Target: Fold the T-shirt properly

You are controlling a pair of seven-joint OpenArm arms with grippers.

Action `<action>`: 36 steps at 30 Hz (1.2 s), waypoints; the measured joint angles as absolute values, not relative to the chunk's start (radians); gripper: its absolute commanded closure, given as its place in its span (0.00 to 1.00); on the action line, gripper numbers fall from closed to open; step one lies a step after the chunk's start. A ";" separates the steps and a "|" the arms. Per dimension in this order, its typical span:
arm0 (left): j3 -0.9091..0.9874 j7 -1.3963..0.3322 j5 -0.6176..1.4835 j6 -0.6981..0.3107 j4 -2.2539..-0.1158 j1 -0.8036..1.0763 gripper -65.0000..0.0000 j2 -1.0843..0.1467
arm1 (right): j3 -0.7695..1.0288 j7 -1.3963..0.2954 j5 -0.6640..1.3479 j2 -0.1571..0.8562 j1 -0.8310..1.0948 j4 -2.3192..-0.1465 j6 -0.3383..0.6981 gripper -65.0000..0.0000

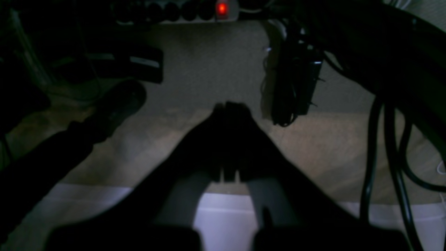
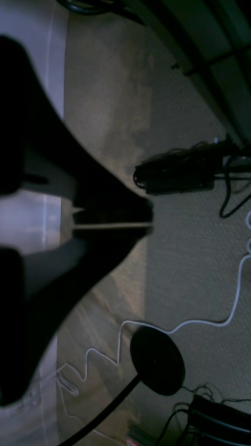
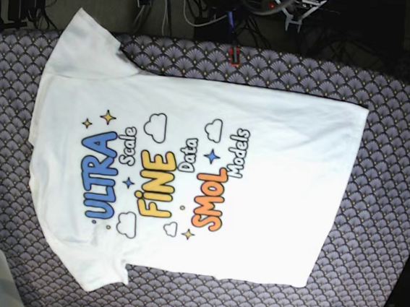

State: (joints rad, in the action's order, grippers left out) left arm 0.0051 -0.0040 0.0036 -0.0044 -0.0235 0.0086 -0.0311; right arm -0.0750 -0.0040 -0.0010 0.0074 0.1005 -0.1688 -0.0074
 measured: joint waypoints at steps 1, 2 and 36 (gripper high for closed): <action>0.005 -0.004 0.003 -0.004 -0.054 0.017 1.00 -0.034 | -0.075 -0.004 -0.001 0.007 0.101 -0.169 -0.007 1.00; 0.005 -0.005 0.003 -0.004 -0.083 0.025 1.00 -0.037 | -0.075 -0.004 -0.001 0.006 0.101 -0.169 -0.007 1.00; 0.003 -0.011 0.003 -0.007 -0.163 0.086 1.00 -0.036 | -0.077 -0.003 -0.001 0.022 0.182 -0.270 -0.006 1.00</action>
